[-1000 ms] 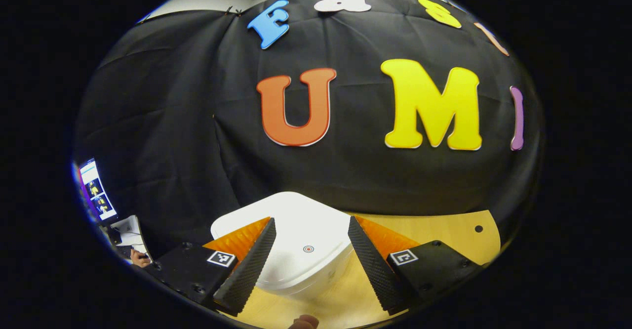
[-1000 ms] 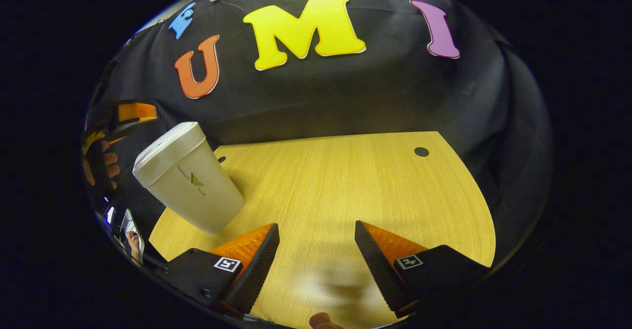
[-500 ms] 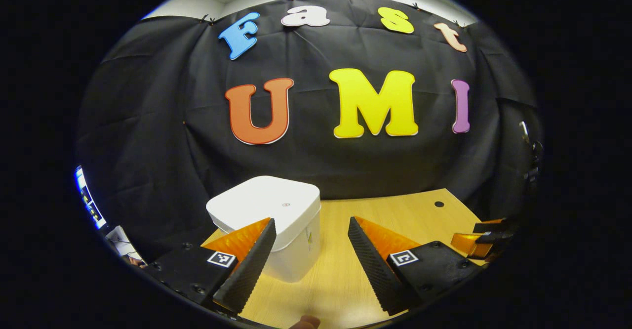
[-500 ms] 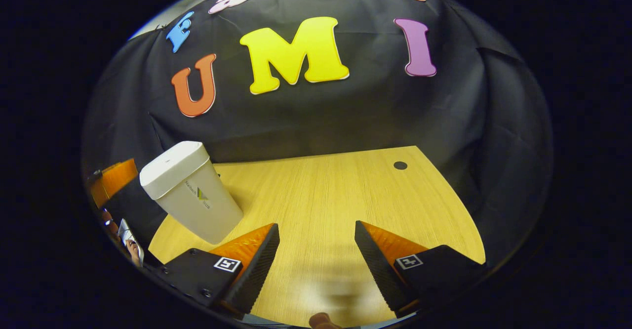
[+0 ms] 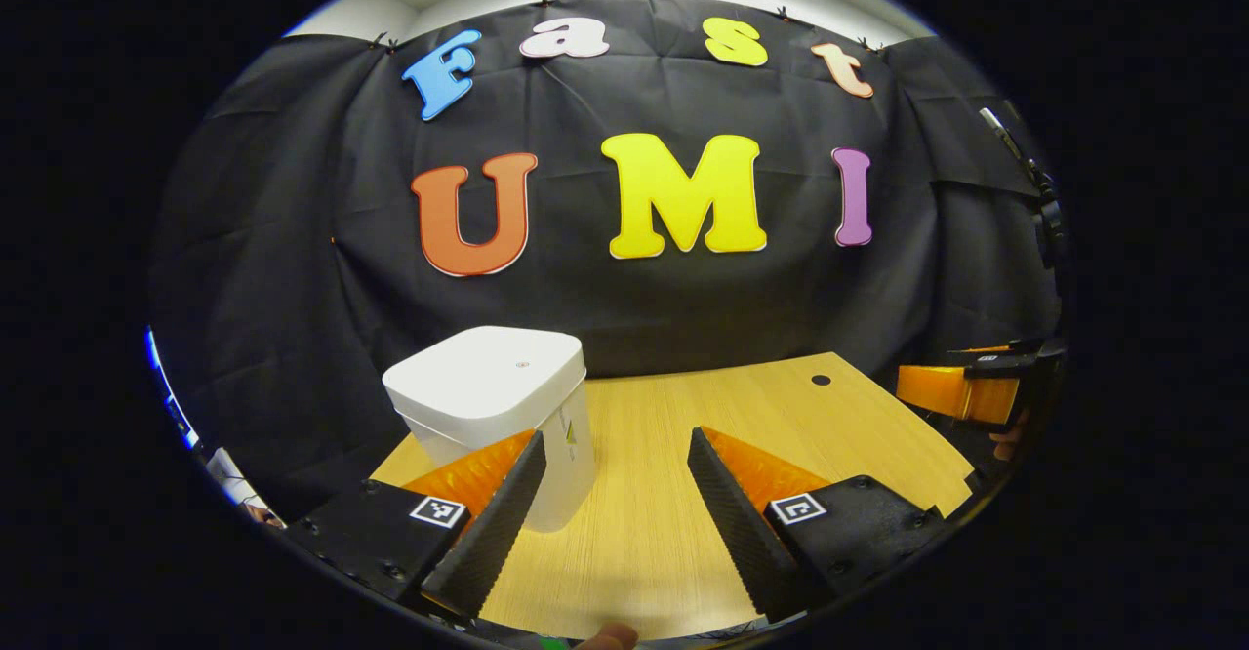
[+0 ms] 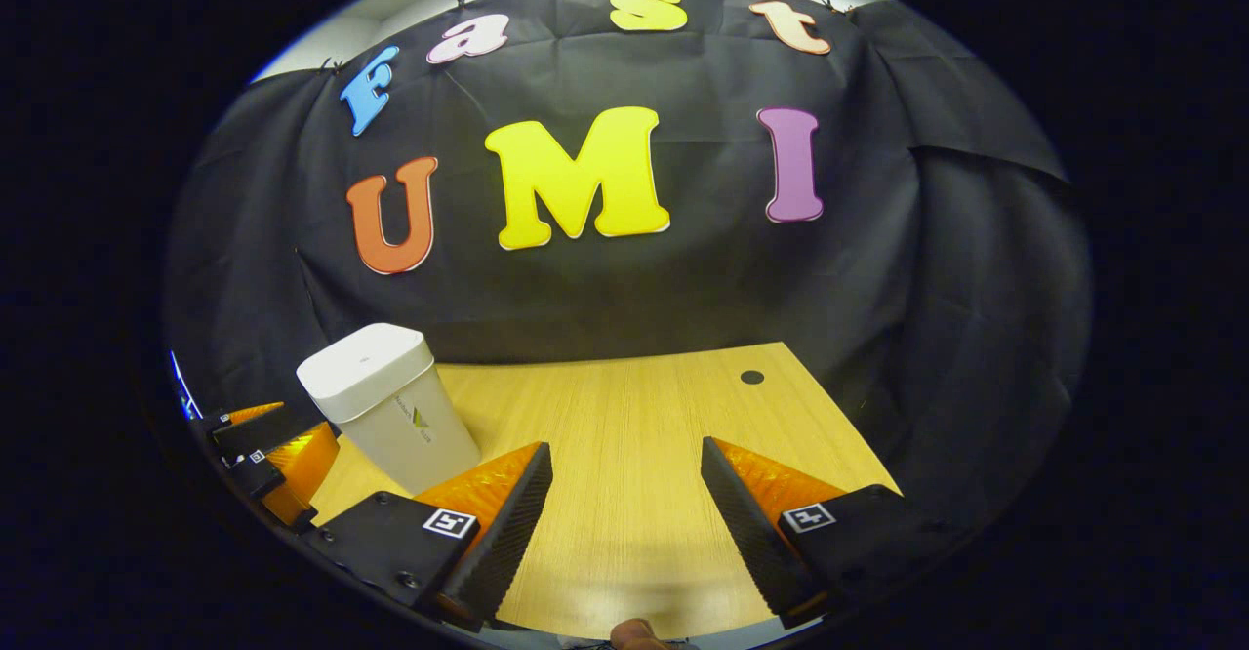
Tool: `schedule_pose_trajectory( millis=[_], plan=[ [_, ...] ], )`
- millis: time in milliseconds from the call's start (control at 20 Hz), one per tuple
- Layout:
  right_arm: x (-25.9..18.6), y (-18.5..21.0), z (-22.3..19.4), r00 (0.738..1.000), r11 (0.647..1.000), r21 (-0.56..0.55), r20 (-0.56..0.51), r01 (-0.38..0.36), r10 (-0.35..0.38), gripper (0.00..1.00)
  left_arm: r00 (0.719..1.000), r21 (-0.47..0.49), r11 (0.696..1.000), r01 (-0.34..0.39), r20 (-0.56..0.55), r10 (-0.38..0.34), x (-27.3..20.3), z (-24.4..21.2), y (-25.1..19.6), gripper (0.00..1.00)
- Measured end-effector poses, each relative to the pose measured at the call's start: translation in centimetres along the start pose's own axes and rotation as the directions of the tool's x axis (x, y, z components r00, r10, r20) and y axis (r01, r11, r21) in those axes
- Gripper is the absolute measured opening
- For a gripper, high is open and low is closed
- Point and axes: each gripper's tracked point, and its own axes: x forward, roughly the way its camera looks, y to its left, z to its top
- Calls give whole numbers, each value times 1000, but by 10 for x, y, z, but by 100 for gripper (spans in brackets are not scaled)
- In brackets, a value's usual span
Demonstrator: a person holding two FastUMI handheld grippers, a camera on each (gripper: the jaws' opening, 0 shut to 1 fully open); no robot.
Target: Press the lid of the desktop garbage bin to open it, pick up the crumpled paper on the desktop and throw it into the bin, then pick up the pop can on the desktop and drop it into the bin, and finally close the garbage bin lid.
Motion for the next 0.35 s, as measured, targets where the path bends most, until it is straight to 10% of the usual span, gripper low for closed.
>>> schedule_pose_trajectory(
  millis=[350],
  plan=[
    [-18, 18, -13, 1000, 1000, 23, 17, 11, -11, 98, 1000, 11, 1000, 8, 12, -8, -6, -4, 4, 97]
  ],
)
